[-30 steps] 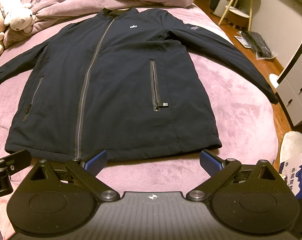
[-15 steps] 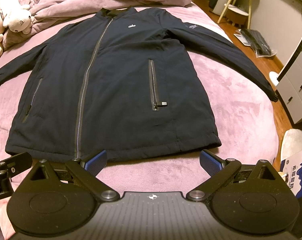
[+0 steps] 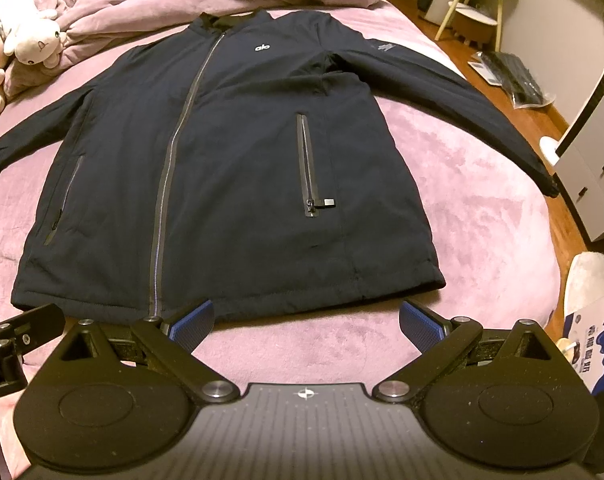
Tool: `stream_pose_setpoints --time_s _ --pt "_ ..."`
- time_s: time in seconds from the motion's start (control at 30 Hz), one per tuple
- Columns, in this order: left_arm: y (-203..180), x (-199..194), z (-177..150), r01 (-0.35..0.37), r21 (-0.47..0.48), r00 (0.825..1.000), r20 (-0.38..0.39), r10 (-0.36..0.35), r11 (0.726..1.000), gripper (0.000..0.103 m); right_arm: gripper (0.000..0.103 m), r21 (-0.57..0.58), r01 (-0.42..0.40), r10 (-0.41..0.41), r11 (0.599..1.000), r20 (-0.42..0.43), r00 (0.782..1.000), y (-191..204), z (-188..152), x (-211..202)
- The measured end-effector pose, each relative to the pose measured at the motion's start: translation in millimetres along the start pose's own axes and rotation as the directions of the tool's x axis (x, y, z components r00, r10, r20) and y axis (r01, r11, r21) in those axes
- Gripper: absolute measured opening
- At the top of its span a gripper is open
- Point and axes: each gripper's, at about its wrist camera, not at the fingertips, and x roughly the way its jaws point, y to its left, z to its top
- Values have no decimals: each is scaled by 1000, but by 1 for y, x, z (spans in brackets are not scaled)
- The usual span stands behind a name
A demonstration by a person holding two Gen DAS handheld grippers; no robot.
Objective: Fold large clothes
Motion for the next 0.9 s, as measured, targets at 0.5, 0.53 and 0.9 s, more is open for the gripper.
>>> stream_pose_setpoints --time_s 0.5,0.53,0.9 --pt "1 5 4 -1 -6 1000 -11 0 1000 103 99 17 -18 18 1000 -19 1000 -3 0 5" --pt "1 5 4 0 -6 1000 -11 0 1000 103 99 16 -18 18 1000 -19 1000 -3 0 5" --pt "1 7 3 0 -8 1000 -18 0 1000 103 99 23 -25 25 999 -24 999 -5 -2 6"
